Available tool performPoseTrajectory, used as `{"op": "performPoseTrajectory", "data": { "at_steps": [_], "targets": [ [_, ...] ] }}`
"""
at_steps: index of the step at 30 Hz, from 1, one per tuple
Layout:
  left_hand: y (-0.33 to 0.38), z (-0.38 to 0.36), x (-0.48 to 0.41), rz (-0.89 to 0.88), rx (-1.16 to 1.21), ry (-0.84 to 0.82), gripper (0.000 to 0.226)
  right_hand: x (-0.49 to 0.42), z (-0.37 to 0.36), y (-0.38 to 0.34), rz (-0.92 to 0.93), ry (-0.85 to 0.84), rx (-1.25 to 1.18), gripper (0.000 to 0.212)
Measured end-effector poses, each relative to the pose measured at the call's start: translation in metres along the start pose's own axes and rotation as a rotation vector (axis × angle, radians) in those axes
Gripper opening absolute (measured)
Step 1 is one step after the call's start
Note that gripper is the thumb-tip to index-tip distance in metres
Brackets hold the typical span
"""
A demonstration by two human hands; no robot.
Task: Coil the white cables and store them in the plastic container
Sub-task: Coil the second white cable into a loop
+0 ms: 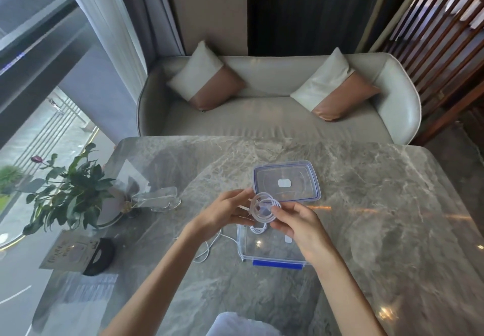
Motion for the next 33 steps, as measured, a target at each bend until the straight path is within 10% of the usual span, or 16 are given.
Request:
{"op": "performPoseTrajectory", "data": {
  "at_steps": [8, 33],
  "targets": [
    [0.014, -0.002, 0.005, -0.112, -0.116, 0.197, 0.033, -0.004, 0.003, -0.017, 0.151, 0.018, 0.133, 0.013],
    [0.037, -0.009, 0.016, -0.246, 0.078, 0.093, 0.065, 0.001, 0.003, -0.039, 0.116, -0.131, 0.145, 0.021]
  ]
}}
Point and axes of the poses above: each hand's wrist, its own x-axis away from the middle knuckle, its own z-axis out of the back of the hand, y = z × x, the point moved 7 cm from there along -x, towards the middle knuckle, and after that the axes turned 9 degrees about z, right-handed, at the moved point
